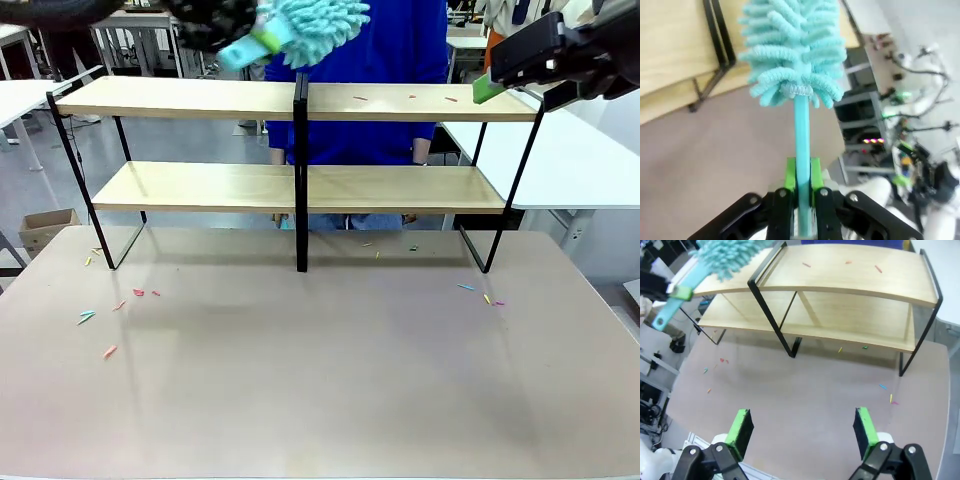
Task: Clean the shelves.
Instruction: Clean another randomly selected level of the Shelf with the Duster.
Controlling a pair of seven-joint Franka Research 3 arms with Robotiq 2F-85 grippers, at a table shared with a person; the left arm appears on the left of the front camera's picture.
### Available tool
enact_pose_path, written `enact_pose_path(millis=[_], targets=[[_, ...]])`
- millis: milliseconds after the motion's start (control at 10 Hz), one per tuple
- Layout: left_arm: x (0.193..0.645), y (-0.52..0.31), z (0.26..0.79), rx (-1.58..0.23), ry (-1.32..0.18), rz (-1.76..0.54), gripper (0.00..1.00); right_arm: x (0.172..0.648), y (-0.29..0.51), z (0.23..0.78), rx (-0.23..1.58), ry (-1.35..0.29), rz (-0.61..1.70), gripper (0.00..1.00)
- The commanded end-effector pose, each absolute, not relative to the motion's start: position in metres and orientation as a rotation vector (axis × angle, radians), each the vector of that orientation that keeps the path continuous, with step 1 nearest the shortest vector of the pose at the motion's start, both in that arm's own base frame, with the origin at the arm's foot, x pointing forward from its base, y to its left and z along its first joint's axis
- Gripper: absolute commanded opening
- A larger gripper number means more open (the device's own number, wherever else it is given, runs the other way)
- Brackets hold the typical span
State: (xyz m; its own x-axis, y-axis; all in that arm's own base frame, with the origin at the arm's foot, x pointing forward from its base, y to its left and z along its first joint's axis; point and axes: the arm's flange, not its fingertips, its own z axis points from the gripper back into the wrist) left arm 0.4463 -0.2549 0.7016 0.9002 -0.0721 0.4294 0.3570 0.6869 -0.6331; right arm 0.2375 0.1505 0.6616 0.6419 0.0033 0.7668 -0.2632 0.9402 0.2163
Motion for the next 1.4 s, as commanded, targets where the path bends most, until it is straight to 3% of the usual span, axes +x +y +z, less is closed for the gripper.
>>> enact_pose_path(millis=[0, 300, 600, 1300], targets=[[0.468, -0.292, 0.701, -0.636, -0.35, -0.187, 0.13, 0.238, 0.15, 0.662, 0.324, -0.864, 0.152, 1.0], [0.489, -0.324, 0.678, -0.535, -0.372, -0.097, 0.13, 0.238, 0.15, 0.662, 0.324, -0.864, 0.152, 1.0], [0.492, -0.342, 0.66, -0.459, -0.328, -0.146, 0.13, 0.238, 0.15, 0.662, 0.324, -0.864, 0.152, 1.0], [0.512, -0.383, 0.653, -0.666, -0.213, -0.52, 0.13, 0.238, 0.15, 0.662, 0.324, -0.864, 0.152, 1.0]])
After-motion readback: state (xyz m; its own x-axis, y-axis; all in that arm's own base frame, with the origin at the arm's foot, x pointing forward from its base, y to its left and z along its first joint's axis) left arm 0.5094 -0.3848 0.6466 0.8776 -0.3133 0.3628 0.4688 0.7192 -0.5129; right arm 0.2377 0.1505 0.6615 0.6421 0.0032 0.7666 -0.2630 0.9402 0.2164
